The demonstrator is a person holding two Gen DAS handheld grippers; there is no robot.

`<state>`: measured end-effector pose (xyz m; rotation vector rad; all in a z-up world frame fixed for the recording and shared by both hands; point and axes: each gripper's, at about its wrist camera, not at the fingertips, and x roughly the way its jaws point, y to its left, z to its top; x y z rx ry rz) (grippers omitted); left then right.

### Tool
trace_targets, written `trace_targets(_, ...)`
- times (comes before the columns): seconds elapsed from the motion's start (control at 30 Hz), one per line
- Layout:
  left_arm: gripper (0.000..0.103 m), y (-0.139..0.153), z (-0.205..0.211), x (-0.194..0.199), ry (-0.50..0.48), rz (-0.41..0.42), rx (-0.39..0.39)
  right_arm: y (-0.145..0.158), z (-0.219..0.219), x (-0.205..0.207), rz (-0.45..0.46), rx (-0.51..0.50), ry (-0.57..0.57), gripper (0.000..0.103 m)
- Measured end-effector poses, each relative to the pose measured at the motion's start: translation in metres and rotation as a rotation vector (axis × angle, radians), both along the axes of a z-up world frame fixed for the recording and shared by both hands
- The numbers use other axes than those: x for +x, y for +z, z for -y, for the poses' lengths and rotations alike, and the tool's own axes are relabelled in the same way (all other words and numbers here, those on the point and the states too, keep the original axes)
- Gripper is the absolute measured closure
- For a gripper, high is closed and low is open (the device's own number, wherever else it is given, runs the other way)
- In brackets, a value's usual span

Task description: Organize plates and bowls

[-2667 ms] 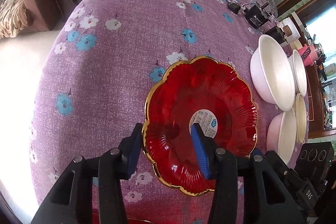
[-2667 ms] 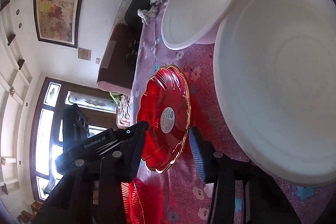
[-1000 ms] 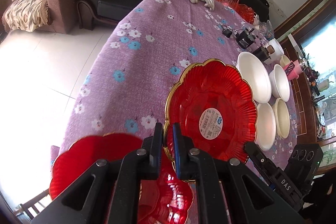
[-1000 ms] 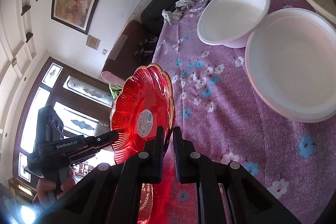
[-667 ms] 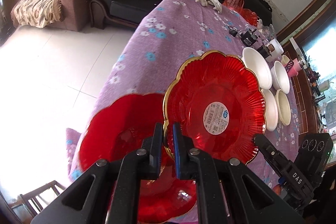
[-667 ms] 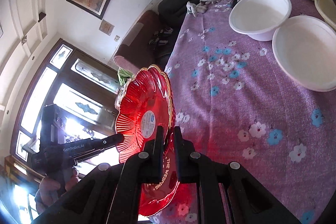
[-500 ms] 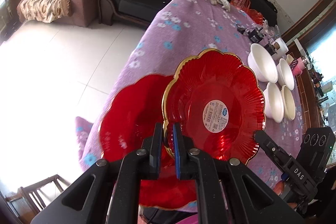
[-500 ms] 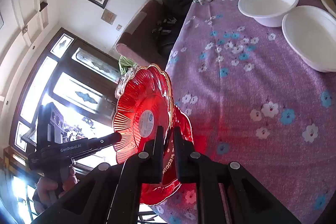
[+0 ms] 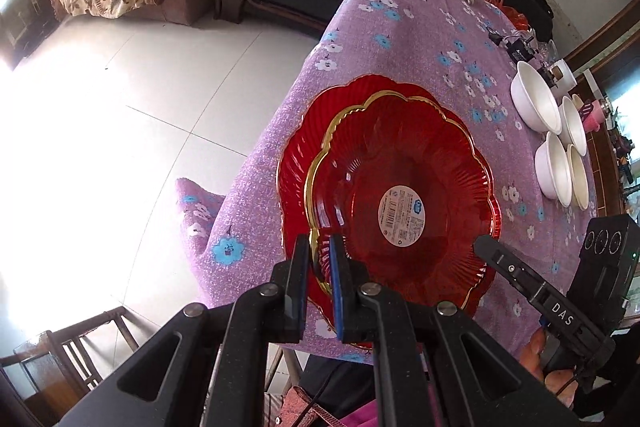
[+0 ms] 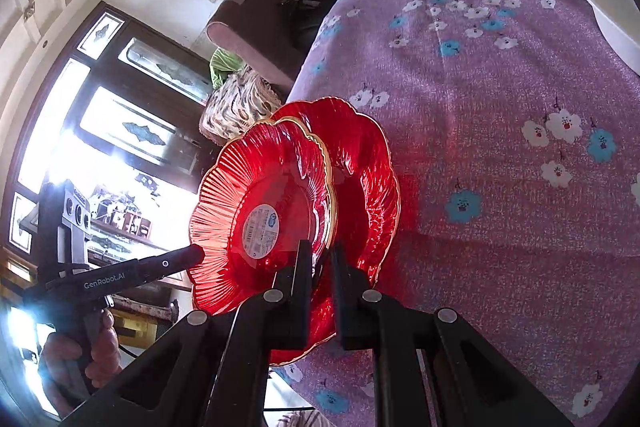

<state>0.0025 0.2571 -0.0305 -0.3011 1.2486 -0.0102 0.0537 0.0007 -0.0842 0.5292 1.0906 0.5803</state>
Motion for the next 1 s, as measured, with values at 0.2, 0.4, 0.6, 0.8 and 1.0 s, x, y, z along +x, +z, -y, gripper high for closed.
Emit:
trace_targets(0.2, 0.094, -0.002, 0.006, 0.004, -0.032, -0.004, 0.053, -0.001, -0.004, 0.004, 0.014, -0.031, -0.005, 0.093)
trace_targets(0.4, 0.094, 0.003, 0.007, 0.004, -0.040, 0.006, 0.102, 0.000, -0.009, 0.003, 0.027, -0.072, 0.011, 0.092)
trace_targets(0.6, 0.093, 0.022, 0.021, -0.001, -0.064, 0.087, 0.257, 0.003, -0.011, 0.001, 0.048, -0.106, 0.018, 0.090)
trace_targets(0.8, 0.093, 0.037, 0.025, -0.008, -0.061, 0.147, 0.250, 0.011, -0.018, -0.003, 0.113, -0.222, 0.057, 0.087)
trace_targets(1.0, 0.089, 0.048, 0.039, -0.025, -0.052, 0.248, 0.296, 0.032, -0.003, -0.007, 0.202, -0.220, 0.047, 0.085)
